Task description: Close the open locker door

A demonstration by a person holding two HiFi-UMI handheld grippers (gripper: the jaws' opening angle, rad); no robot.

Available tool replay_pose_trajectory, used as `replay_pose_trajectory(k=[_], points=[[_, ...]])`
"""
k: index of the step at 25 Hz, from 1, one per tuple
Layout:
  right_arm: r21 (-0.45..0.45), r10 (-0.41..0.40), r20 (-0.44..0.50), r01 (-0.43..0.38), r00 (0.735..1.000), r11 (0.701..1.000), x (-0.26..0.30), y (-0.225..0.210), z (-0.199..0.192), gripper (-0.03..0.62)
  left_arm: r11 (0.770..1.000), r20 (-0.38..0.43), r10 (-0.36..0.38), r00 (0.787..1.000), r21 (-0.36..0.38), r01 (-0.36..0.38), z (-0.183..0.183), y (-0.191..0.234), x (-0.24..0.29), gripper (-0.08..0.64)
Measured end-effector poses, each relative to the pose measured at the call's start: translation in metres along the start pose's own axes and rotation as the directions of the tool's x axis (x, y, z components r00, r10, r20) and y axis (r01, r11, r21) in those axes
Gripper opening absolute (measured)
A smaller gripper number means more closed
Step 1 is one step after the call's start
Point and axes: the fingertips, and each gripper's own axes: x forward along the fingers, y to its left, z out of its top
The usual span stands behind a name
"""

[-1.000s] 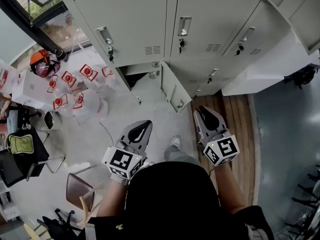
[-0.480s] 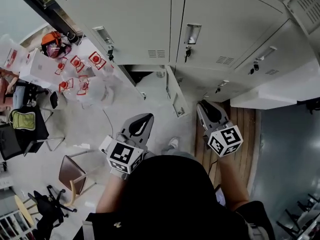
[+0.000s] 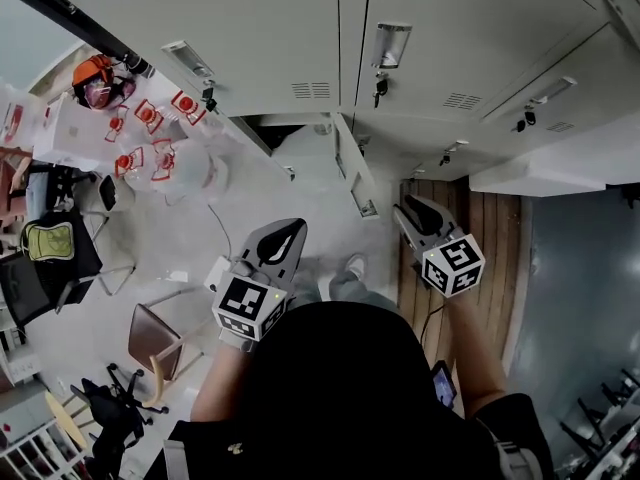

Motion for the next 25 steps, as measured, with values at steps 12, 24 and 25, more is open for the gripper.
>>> replay_pose_trajectory(k=[12,24,25], points=[[0.042,0.009,-0.080,-0.005,0.997,0.999,0.015,0.021,-0.056,0.121,0.998,-0.073,-0.063,0.995,0.003,0.063,-0.029,0.008,-0.008,0.021],[0.028,0.013,-0.108,-0.010,0.994,1.000,0.041,0.065,-0.059,0.121,0.999,-0.044,-0.034,0.998,-0.031,0.033,-0.036,0.038,-0.041,0.021],[0.024,0.020,-0.112,-0.017,0.994,1.000,0.045,0.071,-0.059,0.121,0.999,-0.041,-0.028,0.999,-0.035,0.027,-0.037,0.043,-0.045,0.021]])
